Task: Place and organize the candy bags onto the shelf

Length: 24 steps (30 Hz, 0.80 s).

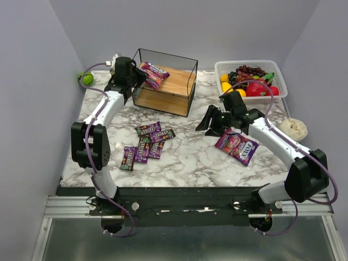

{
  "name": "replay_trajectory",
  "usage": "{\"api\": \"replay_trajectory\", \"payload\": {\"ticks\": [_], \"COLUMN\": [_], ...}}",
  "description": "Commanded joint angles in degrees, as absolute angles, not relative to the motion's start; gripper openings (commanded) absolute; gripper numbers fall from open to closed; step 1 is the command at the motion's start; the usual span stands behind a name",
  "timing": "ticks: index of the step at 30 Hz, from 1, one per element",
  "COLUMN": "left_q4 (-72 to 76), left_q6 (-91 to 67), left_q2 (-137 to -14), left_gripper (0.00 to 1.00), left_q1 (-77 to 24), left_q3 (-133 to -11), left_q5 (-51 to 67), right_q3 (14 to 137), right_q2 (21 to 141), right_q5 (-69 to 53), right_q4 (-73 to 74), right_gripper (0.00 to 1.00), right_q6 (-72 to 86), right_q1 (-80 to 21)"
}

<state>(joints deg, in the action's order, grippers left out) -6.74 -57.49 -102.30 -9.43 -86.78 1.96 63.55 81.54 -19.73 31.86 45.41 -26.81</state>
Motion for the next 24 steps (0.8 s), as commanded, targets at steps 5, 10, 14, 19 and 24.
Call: {"api": "replay_trajectory", "payload": {"ticks": [5,10,14,19,24], "left_q4": [-3.4,-3.8,-3.8,-2.5,-2.6], "left_q6": [-64.6,-65.3,-64.8,-65.0,-65.2], "left_q2": [-105.9,-105.0,-103.3,-101.3,-99.4], "left_gripper": [0.05,0.48,0.67,0.73,0.81], "left_q1": [-9.1,-9.1,-9.1,-9.1,-9.1], "left_q3": [-87.4,-85.6,-83.9,-81.0,-79.5], "left_q5": [-3.9,-4.6,-3.9,-2.7,-3.0], "right_q3": [63.0,63.1,63.1,63.1,62.8], "right_q2": [79.9,79.8,80.2,80.8,81.0], "right_q5": [-17.2,-17.3,-17.8,-18.2,-18.5], "right_q4": [34.9,35.0,35.0,35.0,35.1], "right_gripper": [0.64,0.64,0.64,0.64,0.64], "right_q6": [42.6,42.1,42.0,41.6,40.9], "right_q1": [-23.2,-22.2,-21.7,-21.4,-21.2]}}
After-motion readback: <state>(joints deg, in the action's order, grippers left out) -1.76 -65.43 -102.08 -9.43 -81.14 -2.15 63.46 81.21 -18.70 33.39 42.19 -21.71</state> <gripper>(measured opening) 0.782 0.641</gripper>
